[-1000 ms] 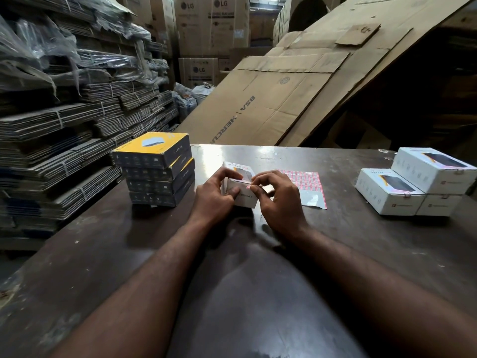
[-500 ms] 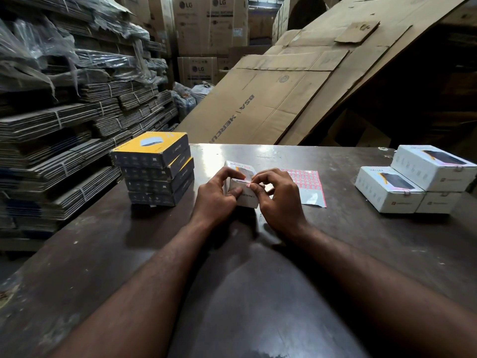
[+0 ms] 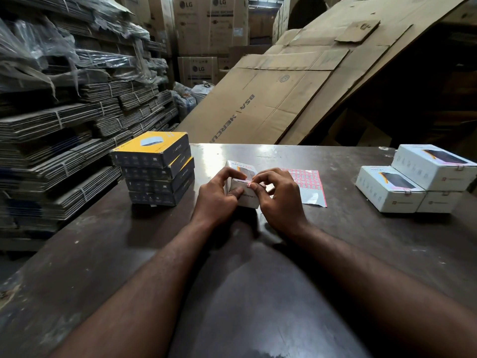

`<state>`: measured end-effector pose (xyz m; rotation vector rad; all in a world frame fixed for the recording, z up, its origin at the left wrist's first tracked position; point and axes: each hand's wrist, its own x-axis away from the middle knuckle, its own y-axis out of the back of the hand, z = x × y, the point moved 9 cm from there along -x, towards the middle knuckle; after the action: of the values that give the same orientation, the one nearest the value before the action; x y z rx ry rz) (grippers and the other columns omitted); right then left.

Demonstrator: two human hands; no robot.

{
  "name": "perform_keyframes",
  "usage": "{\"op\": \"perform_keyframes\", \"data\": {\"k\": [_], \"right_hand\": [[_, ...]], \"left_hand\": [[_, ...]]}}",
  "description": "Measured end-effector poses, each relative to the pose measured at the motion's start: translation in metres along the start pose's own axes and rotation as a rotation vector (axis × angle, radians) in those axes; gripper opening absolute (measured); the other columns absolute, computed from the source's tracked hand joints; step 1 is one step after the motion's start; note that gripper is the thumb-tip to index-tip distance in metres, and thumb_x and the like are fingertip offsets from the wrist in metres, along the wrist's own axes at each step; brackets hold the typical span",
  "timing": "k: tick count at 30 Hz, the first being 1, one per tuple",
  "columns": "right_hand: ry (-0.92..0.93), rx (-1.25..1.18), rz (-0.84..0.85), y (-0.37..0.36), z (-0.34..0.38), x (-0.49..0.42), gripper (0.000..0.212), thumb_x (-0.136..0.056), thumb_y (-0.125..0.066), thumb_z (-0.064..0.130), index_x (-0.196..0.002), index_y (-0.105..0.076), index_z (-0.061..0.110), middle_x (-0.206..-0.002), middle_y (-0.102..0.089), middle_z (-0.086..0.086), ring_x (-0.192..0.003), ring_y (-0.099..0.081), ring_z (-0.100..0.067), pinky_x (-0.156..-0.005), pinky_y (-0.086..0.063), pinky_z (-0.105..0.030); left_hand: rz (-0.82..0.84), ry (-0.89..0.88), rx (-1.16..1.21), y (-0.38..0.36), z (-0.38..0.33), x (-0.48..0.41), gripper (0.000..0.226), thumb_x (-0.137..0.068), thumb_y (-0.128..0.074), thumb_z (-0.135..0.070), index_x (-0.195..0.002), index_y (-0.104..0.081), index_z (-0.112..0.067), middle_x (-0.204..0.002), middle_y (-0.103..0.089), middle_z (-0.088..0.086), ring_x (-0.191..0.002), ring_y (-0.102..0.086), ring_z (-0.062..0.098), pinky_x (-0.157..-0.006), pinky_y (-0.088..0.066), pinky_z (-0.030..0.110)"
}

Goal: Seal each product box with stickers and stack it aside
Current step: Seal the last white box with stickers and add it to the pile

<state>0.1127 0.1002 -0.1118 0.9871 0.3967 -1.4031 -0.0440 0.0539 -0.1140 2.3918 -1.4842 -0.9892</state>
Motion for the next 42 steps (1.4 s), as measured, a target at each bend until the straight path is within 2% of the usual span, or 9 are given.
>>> {"op": "perform_keyframes", "data": {"k": [9,17,24,32,35,39,42], "right_hand": [[-0.018,-0.001,-0.001,0.0009,0.0,0.0002,0.005,-0.085,-0.075,0.015,-0.085,-0.072,0.019,-0.088,-0.061,0.013,-0.087,-0.058,-0.015,-0.07,-0.055,-0.044],[-0.01,0.003,0.001,0.0009,0.001,0.0004,0.006,-0.084,-0.075,0.016,-0.085,-0.071,0.021,-0.087,-0.06,0.014,-0.087,-0.058,-0.014,-0.07,-0.055,-0.044],[-0.016,-0.003,0.001,0.001,0.0001,0.0003,0.005,-0.084,-0.076,0.02,-0.083,-0.071,0.021,-0.087,-0.063,0.014,-0.088,-0.057,-0.013,-0.071,-0.054,-0.042],[-0.008,0.006,0.002,0.0004,-0.0001,0.0004,0.008,-0.083,-0.078,0.018,-0.084,-0.071,0.021,-0.088,-0.065,0.009,-0.089,-0.056,-0.012,-0.071,-0.054,-0.042],[-0.011,0.006,0.002,0.0005,-0.0005,0.0,0.009,-0.083,-0.078,0.018,-0.085,-0.071,0.021,-0.089,-0.065,0.009,-0.09,-0.055,-0.012,-0.071,-0.054,-0.043],[-0.003,0.018,0.009,-0.0002,-0.0015,0.0001,0.01,-0.083,-0.078,0.019,-0.087,-0.069,0.023,-0.089,-0.063,0.011,-0.089,-0.056,-0.013,-0.071,-0.054,-0.043],[0.007,0.029,0.013,-0.0003,-0.0011,0.0004,0.01,-0.084,-0.077,0.02,-0.088,-0.069,0.023,-0.089,-0.061,0.012,-0.088,-0.056,-0.014,-0.07,-0.054,-0.044]], "left_hand": [[-0.001,-0.004,0.005,-0.0006,-0.0001,0.0002,0.027,-0.089,-0.07,-0.014,-0.094,-0.066,-0.041,-0.098,-0.074,-0.002,-0.091,-0.06,0.005,-0.068,-0.041,0.003],[0.001,0.003,0.024,-0.0011,0.0024,-0.0002,0.025,-0.089,-0.07,-0.014,-0.097,-0.068,-0.037,-0.1,-0.073,-0.003,-0.094,-0.061,0.006,-0.069,-0.042,0.003],[0.003,-0.002,0.028,-0.0017,0.0026,-0.0004,0.023,-0.09,-0.071,-0.015,-0.098,-0.068,-0.036,-0.102,-0.073,-0.004,-0.093,-0.058,0.004,-0.068,-0.038,-0.004],[-0.003,-0.003,0.045,-0.0035,0.0073,-0.0025,0.024,-0.089,-0.072,-0.016,-0.095,-0.067,-0.039,-0.103,-0.074,-0.004,-0.095,-0.059,0.004,-0.077,-0.046,0.007],[-0.002,0.004,0.06,-0.0032,0.0078,-0.0022,0.023,-0.089,-0.071,-0.014,-0.098,-0.069,-0.035,-0.104,-0.074,-0.005,-0.09,-0.058,-0.002,-0.073,-0.04,-0.002],[0.037,-0.006,0.087,-0.0048,0.0079,-0.0012,0.024,-0.09,-0.071,-0.01,-0.1,-0.07,-0.031,-0.105,-0.073,-0.007,-0.081,-0.053,-0.029,-0.074,-0.039,-0.003],[0.051,-0.016,0.098,-0.0053,0.0077,-0.0013,0.025,-0.09,-0.071,-0.009,-0.097,-0.069,-0.033,-0.108,-0.073,-0.007,-0.082,-0.052,-0.03,-0.075,-0.039,-0.003]]}}
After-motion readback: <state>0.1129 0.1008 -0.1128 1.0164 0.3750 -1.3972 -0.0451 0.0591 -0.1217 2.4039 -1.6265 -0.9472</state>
